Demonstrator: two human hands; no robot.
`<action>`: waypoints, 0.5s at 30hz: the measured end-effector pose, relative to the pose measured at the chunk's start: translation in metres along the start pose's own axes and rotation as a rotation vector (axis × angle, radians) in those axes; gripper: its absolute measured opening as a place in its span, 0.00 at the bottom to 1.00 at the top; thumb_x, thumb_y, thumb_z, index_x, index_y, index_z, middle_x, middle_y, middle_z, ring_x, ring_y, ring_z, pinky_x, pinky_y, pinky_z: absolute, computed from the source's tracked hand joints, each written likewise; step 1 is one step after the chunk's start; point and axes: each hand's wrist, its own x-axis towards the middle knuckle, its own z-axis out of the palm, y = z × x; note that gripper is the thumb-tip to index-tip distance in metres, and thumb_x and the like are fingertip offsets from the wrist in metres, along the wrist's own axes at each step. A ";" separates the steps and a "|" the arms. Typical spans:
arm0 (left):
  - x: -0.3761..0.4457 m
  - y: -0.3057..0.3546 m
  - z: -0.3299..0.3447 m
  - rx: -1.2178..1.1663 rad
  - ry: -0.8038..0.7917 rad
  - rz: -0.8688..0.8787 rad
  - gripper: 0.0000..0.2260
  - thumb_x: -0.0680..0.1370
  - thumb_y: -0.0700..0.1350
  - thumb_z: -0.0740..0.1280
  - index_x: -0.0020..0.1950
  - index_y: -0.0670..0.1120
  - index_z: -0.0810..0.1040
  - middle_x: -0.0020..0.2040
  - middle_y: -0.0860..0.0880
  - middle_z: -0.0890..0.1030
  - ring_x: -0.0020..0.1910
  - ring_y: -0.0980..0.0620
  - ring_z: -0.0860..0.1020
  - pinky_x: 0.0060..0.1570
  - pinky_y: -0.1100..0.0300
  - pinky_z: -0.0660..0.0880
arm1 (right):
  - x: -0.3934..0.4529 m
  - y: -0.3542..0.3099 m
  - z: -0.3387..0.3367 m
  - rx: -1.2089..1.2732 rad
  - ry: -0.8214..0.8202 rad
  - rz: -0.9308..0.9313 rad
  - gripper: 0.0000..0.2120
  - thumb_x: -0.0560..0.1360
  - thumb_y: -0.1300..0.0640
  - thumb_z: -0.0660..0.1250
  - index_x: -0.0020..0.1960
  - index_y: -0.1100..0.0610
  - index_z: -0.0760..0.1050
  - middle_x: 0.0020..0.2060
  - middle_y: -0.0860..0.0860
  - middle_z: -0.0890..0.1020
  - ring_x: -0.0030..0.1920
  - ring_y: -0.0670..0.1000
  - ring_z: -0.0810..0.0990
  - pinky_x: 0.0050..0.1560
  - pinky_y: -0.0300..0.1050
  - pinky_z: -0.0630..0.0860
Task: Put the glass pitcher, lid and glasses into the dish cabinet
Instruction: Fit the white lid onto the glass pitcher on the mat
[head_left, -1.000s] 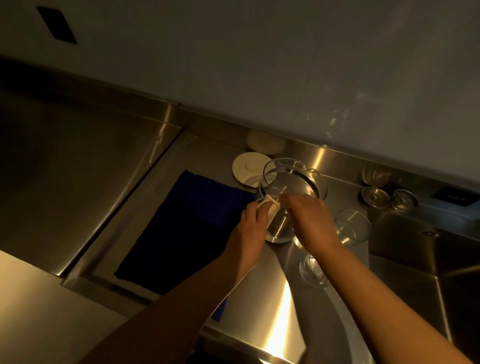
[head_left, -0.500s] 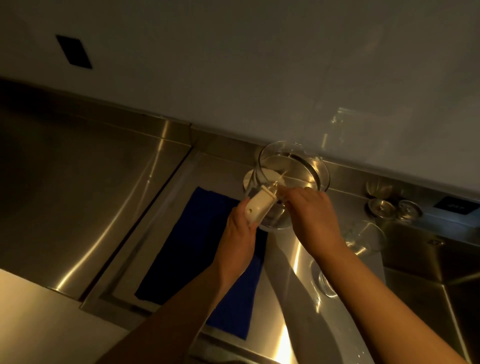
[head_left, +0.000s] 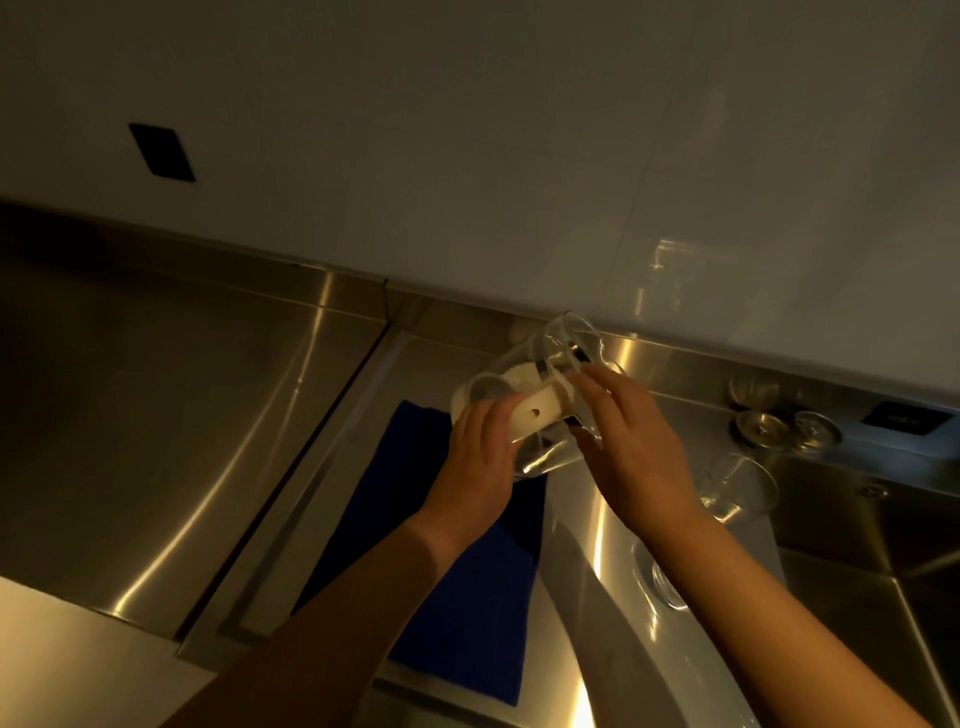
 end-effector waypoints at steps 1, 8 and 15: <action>0.001 0.000 -0.002 0.018 -0.013 0.015 0.20 0.80 0.39 0.62 0.71 0.45 0.65 0.65 0.47 0.68 0.60 0.59 0.64 0.61 0.62 0.66 | 0.002 -0.003 0.001 -0.016 0.000 -0.082 0.29 0.70 0.60 0.71 0.68 0.59 0.67 0.65 0.57 0.71 0.64 0.56 0.70 0.60 0.46 0.69; -0.002 -0.003 -0.007 0.167 -0.125 0.066 0.22 0.77 0.46 0.54 0.68 0.39 0.66 0.66 0.41 0.70 0.66 0.45 0.68 0.67 0.54 0.66 | 0.007 -0.020 0.010 0.093 -0.092 -0.239 0.39 0.62 0.65 0.78 0.69 0.60 0.65 0.62 0.58 0.74 0.62 0.54 0.71 0.61 0.43 0.68; -0.003 0.001 -0.023 0.063 -0.110 0.006 0.19 0.81 0.40 0.59 0.72 0.43 0.63 0.70 0.46 0.66 0.69 0.53 0.62 0.67 0.63 0.61 | 0.008 -0.028 0.011 0.194 -0.017 -0.186 0.24 0.71 0.60 0.66 0.67 0.58 0.67 0.61 0.57 0.75 0.60 0.51 0.72 0.59 0.44 0.72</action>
